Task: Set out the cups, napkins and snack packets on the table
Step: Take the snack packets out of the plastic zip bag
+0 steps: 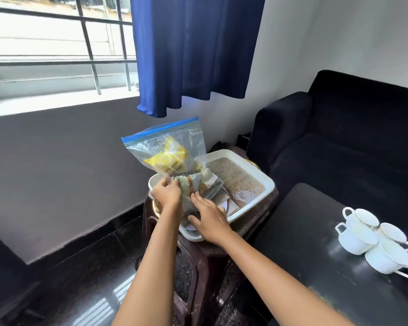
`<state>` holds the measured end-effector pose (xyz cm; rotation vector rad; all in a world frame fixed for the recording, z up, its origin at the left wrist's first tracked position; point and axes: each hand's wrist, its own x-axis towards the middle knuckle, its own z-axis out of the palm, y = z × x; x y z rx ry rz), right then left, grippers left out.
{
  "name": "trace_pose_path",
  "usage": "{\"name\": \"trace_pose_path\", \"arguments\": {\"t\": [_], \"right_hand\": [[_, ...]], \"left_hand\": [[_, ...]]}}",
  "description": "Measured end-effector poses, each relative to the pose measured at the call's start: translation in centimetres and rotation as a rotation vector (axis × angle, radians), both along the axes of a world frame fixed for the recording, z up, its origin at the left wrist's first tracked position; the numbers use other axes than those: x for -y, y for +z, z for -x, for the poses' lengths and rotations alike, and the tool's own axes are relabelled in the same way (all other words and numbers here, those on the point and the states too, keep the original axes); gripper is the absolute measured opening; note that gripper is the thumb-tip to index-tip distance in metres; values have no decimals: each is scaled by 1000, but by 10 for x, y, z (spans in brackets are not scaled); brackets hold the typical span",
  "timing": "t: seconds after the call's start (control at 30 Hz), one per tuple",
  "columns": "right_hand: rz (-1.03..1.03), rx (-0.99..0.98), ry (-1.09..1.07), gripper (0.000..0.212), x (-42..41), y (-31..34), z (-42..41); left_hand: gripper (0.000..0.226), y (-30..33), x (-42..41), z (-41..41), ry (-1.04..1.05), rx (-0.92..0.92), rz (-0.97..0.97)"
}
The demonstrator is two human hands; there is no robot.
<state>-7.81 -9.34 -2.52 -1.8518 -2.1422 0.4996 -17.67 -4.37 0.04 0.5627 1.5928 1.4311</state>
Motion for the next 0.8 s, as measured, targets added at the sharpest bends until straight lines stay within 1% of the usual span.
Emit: {"name": "trace_pose_path", "arguments": {"t": [0.03, 0.1, 0.17, 0.23, 0.33, 0.37, 0.43, 0.47, 0.53, 0.57, 0.6, 0.67, 0.73, 0.8], "right_hand": [[14, -10, -3, 64, 2, 1, -3], [19, -98, -44, 61, 3, 7, -10], [-11, -303, -161, 55, 3, 19, -20], [-79, -508, -316, 49, 4, 39, -32], [-169, -689, -444, 46, 2, 73, -50], [-199, -787, -473, 42, 2, 85, -55], [-222, -1045, -553, 28, 3, 111, -65], [-194, -1170, -604, 30, 4, 122, -70], [-74, -1360, -705, 51, 8, 139, -83], [-21, -1403, -746, 59, 11, 145, -89], [20, -1415, -771, 60, 13, 148, -93], [63, -1375, -824, 45, 18, 147, -99], [44, -1339, -878, 34, 23, 139, -101], [-10, -1307, -936, 26, 28, 128, -103]], "left_hand": [[12, 2, 3, -2, -8, -43, -5], [23, 5, 6, -7, -65, -96, -74], [27, 5, 9, -13, -166, -100, -157], [27, 6, 10, -19, -251, -135, -205], [30, 3, 13, -24, -423, -182, -313], [27, 1, 14, -26, -481, -198, -336], [19, -1, 16, -27, -567, -275, -351], [21, -3, 18, -28, -613, -316, -358], [28, -4, 19, -28, -736, -388, -363], [30, -3, 21, -28, -801, -440, -359], [32, -2, 22, -27, -853, -492, -358], [30, 1, 24, -27, -943, -600, -343], [21, 5, 25, -27, -1057, -704, -327], [26, 11, 26, -27, -1163, -790, -278]]}}
